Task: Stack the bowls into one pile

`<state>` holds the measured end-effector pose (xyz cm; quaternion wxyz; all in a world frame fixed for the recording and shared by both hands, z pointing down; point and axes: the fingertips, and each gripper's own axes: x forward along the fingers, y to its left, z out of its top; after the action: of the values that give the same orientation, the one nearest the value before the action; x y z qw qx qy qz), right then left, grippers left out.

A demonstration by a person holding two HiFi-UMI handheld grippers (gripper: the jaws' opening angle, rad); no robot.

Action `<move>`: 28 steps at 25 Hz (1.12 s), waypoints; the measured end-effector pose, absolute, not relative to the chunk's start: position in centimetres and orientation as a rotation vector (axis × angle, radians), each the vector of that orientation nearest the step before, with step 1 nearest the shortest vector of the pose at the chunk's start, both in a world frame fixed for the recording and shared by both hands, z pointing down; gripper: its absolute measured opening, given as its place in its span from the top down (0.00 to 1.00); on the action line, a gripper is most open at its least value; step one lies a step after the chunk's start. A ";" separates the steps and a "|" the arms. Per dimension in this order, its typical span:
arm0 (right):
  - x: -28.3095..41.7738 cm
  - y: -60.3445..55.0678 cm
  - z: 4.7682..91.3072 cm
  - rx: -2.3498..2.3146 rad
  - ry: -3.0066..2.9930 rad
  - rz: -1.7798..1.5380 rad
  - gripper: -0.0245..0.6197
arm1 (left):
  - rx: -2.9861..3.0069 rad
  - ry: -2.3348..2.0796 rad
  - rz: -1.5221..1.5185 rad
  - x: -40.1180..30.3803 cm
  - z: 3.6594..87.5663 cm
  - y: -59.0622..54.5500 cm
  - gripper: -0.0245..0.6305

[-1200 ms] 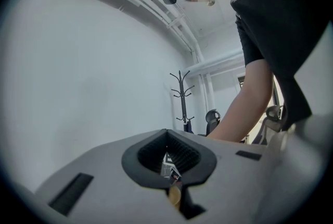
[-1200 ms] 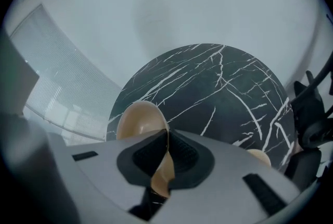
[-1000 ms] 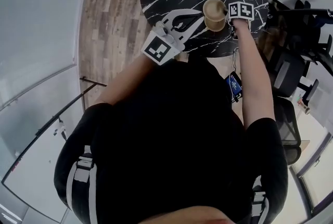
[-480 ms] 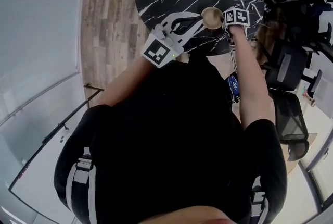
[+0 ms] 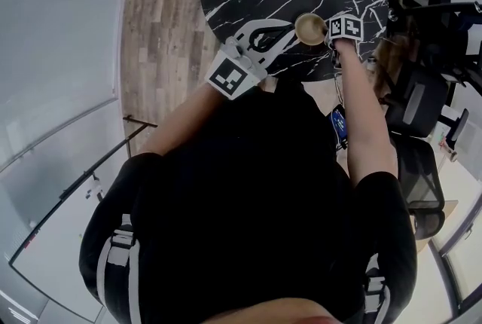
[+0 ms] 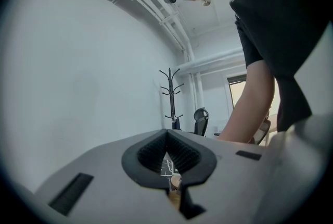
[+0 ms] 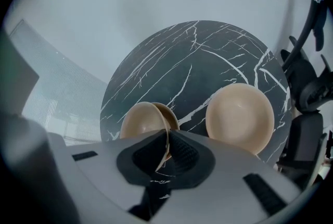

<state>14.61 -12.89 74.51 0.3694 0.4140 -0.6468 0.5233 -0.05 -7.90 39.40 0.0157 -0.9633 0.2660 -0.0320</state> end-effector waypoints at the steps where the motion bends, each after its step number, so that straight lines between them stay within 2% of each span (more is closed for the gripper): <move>1: 14.6 -12.9 74.7 1.066 -1.658 1.354 0.93 | -2.991 0.825 -0.105 -0.1 39.4 -7.9 0.96; 15: 14.5 -13.2 74.2 1.075 -1.673 1.349 0.90 | -3.007 0.834 -0.101 -0.4 39.4 -8.0 0.96; 22: 15.3 -13.9 71.3 1.087 -1.748 1.211 0.89 | -3.010 0.782 -0.074 0.4 39.2 -8.3 0.96; 28: 17.3 -13.7 68.2 1.189 -1.838 1.220 0.89 | -3.020 0.730 -0.074 1.8 39.1 -8.6 0.96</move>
<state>17.26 -13.67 68.22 0.3126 0.4509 -0.6966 0.4623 1.82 -8.62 39.12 0.0167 -0.9716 0.2348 -0.0238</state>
